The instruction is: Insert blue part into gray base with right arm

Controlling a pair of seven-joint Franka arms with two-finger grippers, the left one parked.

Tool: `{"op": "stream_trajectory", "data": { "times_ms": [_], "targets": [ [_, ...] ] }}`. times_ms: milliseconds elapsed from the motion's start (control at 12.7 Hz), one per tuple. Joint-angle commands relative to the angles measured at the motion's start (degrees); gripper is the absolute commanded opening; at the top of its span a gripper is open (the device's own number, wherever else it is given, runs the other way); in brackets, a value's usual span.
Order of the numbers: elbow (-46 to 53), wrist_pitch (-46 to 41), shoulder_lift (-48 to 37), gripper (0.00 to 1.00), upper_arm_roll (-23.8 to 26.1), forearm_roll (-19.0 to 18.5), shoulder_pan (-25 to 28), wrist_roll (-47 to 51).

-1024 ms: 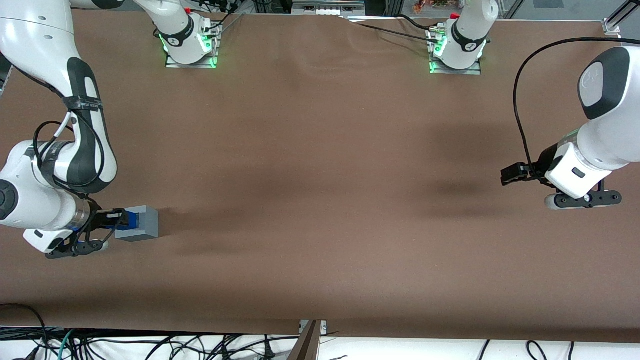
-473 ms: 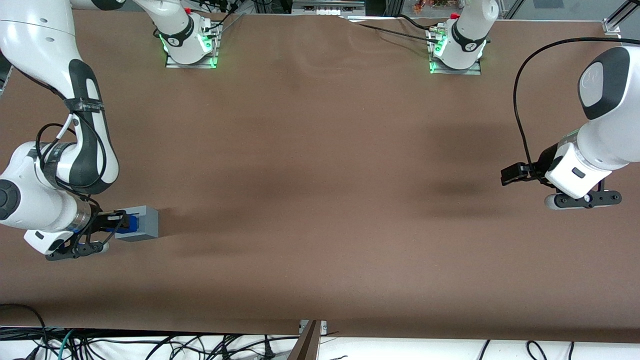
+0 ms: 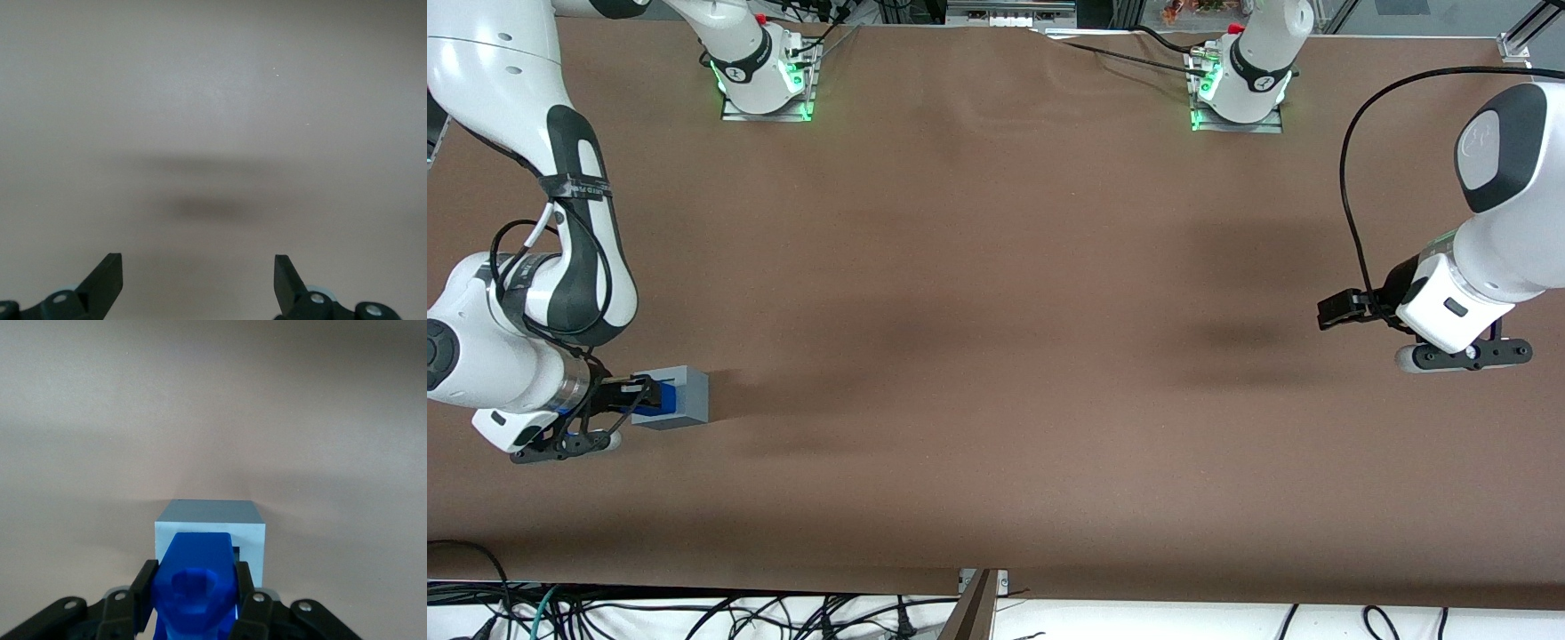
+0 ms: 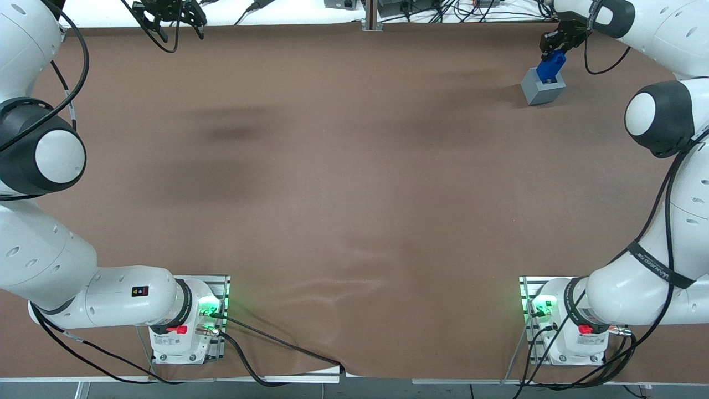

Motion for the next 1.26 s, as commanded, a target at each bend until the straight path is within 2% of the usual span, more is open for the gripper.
{"op": "stream_trajectory", "data": {
  "times_ms": [0, 473, 1182],
  "targets": [
    [0.21, 0.01, 0.57, 0.32, 0.44, 1.18, -0.34, -0.2],
    [-0.49, -0.52, 0.48, 0.32, 0.27, 1.0, -2.0, -1.43],
    [-1.29, -0.52, 0.48, 0.32, 0.36, 1.18, -1.74, -0.29]
  ]
}}
